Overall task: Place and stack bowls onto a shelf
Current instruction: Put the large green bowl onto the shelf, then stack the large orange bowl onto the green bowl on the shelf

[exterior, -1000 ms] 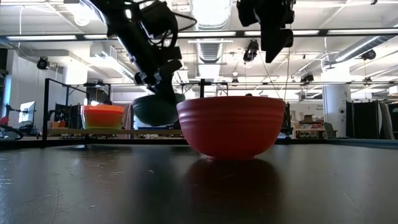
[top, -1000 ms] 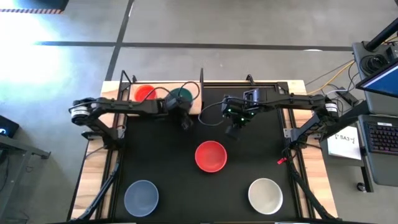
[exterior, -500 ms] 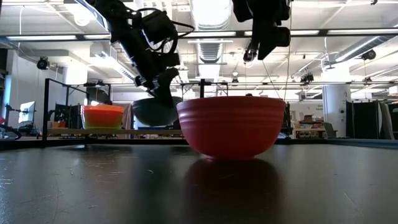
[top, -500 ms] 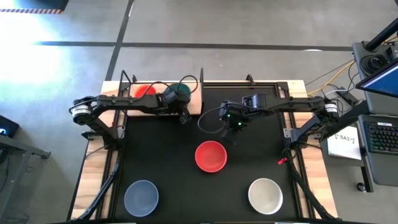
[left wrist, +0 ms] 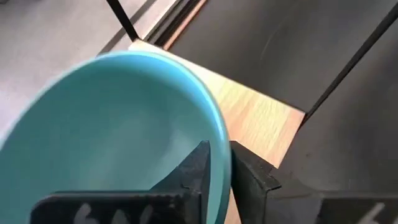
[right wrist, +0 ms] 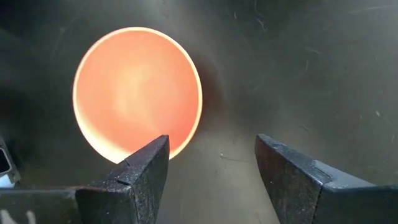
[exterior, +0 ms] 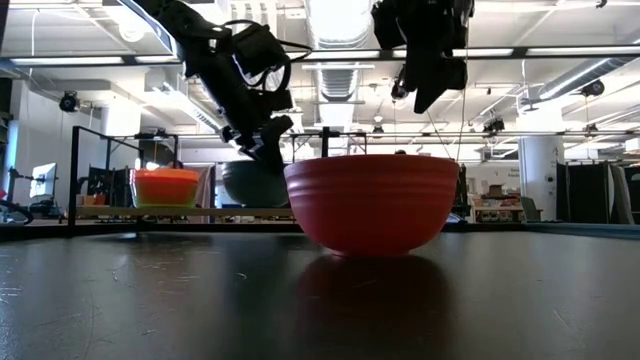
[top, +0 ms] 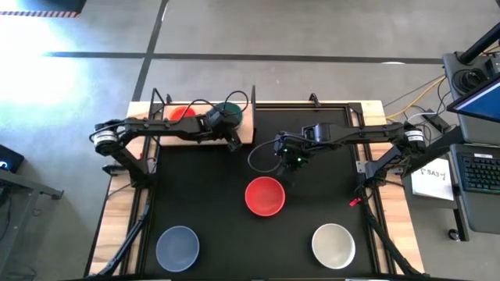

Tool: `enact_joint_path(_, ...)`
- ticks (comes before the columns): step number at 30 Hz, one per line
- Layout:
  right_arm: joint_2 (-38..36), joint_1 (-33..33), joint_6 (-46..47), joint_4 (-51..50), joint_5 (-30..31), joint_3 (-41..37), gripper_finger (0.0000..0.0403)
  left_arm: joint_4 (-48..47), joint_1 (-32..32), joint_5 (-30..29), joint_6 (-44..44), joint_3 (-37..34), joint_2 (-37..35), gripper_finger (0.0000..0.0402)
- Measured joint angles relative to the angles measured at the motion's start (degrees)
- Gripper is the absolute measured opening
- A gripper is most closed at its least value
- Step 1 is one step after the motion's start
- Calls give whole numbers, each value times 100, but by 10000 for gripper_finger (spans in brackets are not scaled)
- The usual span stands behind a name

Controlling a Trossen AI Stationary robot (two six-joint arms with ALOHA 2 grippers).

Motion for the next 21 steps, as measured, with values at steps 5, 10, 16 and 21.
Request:
enact_joint_path(5, 0, 0, 2, 31, -10, -93, 226, -28, -5, 2, 2, 9, 0, 75)
enact_joint_path(10, 0, 11, 22, 159, -40, -244, 226, -648, -36, 2, 0, 458, -21, 103)
enact_joint_path(16, 0, 11, 233, 636, -68, -488, 226, -1379, -100, 1120, -70, 1038, -29, 112)
enact_joint_path(21, 0, 159, 499, 1056, -305, -799, 226, -1375, -263, 2420, -174, 1185, -30, 109)
